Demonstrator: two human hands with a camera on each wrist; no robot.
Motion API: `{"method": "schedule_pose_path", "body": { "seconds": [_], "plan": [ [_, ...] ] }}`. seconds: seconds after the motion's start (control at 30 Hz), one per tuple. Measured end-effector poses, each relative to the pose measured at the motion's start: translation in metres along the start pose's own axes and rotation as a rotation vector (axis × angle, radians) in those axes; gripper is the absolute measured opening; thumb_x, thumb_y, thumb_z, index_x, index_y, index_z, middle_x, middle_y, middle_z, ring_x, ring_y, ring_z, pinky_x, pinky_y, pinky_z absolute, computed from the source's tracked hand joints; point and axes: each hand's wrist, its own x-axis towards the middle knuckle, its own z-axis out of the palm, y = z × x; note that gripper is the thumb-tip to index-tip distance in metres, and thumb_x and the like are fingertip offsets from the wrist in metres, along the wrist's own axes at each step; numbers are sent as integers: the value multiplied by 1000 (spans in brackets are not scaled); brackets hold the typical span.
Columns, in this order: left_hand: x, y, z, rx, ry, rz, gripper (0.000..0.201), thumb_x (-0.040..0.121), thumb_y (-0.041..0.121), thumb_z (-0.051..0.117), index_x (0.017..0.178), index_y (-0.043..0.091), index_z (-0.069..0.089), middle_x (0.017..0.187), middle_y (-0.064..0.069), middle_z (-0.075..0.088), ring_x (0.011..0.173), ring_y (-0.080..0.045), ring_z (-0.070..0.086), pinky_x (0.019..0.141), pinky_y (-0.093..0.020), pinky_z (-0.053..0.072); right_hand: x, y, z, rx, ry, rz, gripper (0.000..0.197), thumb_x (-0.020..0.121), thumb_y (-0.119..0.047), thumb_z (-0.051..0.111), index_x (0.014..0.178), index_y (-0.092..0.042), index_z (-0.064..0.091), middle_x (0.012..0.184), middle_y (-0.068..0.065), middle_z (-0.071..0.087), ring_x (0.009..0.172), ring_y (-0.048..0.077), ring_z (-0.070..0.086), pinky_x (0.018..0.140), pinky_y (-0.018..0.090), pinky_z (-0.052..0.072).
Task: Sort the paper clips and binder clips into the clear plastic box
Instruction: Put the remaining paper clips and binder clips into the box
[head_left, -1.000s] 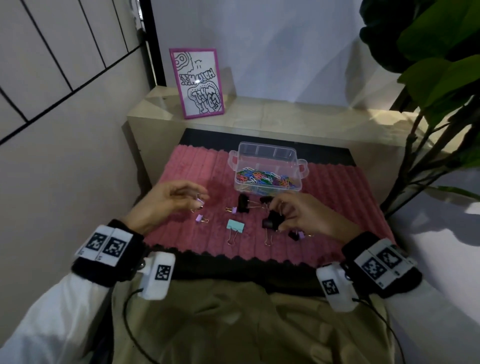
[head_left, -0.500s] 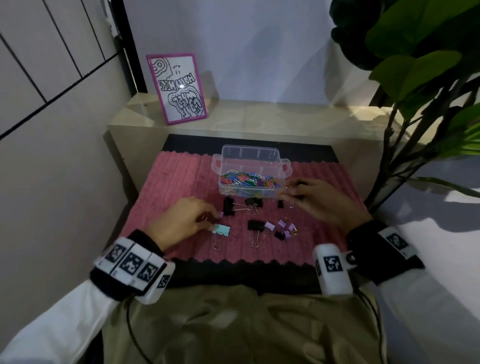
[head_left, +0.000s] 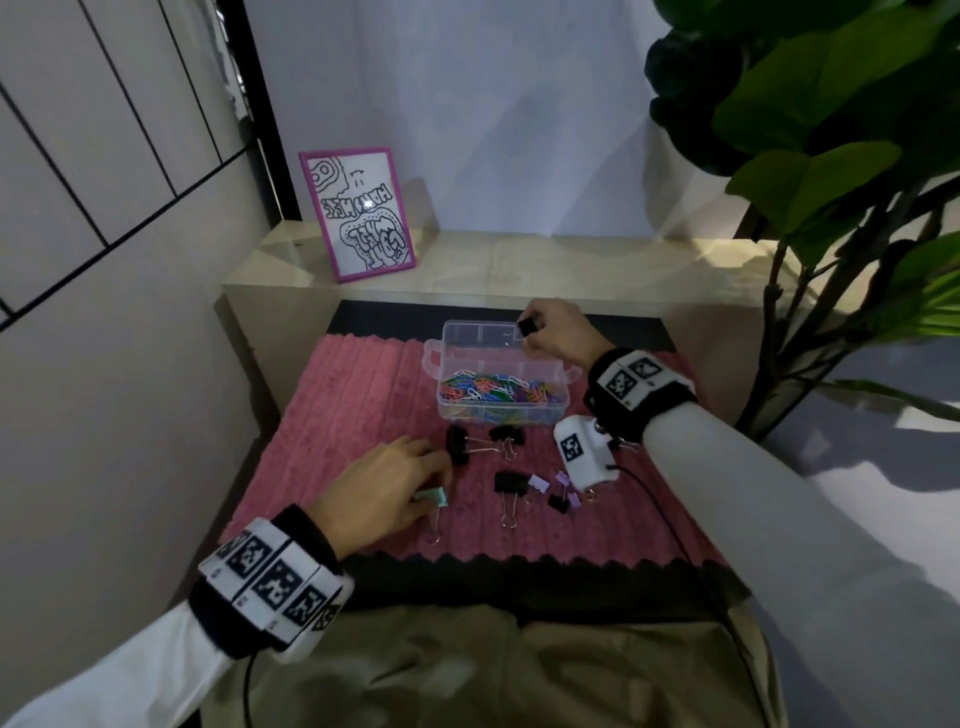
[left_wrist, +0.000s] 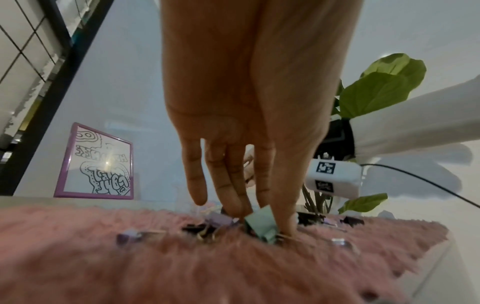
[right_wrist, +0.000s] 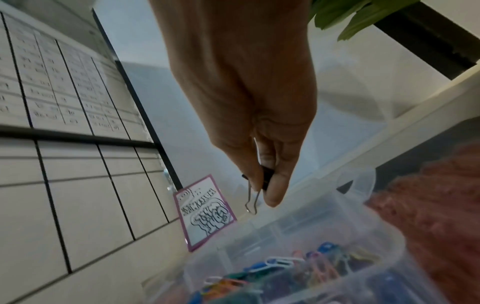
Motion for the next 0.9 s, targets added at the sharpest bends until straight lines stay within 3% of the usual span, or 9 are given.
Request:
{"method": "schedule_pose_path", "body": {
  "seconds": [0.07, 0.13, 0.2, 0.3, 0.37, 0.43, 0.57, 0.7, 0.9],
  "plan": [
    [-1, -1, -7, -97, 18, -16, 17, 82, 22, 62, 97, 21, 55, 94, 6, 63, 84, -10, 58, 74, -25, 45, 2, 2, 2, -138, -78, -7, 33, 84, -4, 60, 116, -1, 55, 118, 18, 60, 98, 27, 61, 79, 27, 51],
    [-1, -6, -17, -232, 18, -101, 16, 81, 25, 65, 93, 21, 57, 84, 7, 66, 72, -4, 60, 68, -19, 46, -5, 4, 4, -245, -91, -81, 34, 85, -6, 60, 118, -2, 54, 115, 17, 61, 104, 29, 58, 87, 35, 49],
    [3, -14, -30, -316, 38, -194, 13, 80, 25, 66, 90, 23, 57, 79, 7, 65, 70, -3, 60, 62, -12, 44, -20, 3, 9, -195, -32, -198, 21, 86, -1, 54, 106, -3, 60, 100, 13, 66, 91, 24, 62, 82, 37, 52],
    [18, -27, -56, -521, 113, -292, 12, 82, 16, 64, 88, 22, 57, 79, 8, 62, 61, -1, 60, 58, -10, 48, -61, 3, 17, -45, -166, -231, 14, 86, -4, 57, 80, -12, 68, 70, -9, 65, 65, 2, 60, 66, 14, 49],
    [33, -36, -74, -704, 174, -309, 10, 83, 12, 62, 91, 18, 60, 81, 1, 63, 64, -9, 61, 53, -12, 51, -86, 5, 26, -198, -362, -317, 4, 84, -14, 64, 88, -13, 64, 78, -6, 66, 71, 3, 61, 69, 15, 50],
    [52, -44, -84, -768, 198, -296, 12, 86, 13, 59, 97, 16, 63, 85, -3, 63, 67, -12, 58, 53, -12, 50, -101, 11, 34, -376, -496, -354, 24, 80, -24, 69, 99, -14, 58, 97, 2, 62, 86, 11, 56, 75, 29, 48],
    [103, -50, -83, -732, 206, -252, 22, 85, 19, 61, 106, 11, 66, 85, -10, 64, 68, -14, 54, 51, -11, 44, -110, 19, 45, -435, -454, -401, 35, 78, -26, 70, 104, -8, 53, 110, 7, 51, 103, 14, 42, 81, 28, 37],
    [142, -51, -73, -727, 147, -283, 27, 83, 13, 63, 110, 9, 64, 77, -8, 62, 54, -3, 53, 48, -8, 41, -117, 22, 47, -336, -399, -389, 29, 78, -19, 70, 97, -9, 50, 100, 2, 52, 94, 10, 42, 83, 35, 43],
    [150, -52, -58, -956, 82, -333, 38, 80, -1, 61, 118, -1, 57, 87, 0, 65, 66, -1, 63, 60, -7, 51, -115, 30, 49, -191, -404, -345, 31, 77, -16, 71, 103, -12, 55, 93, -8, 49, 87, 8, 46, 83, 34, 47]
  ]
}}
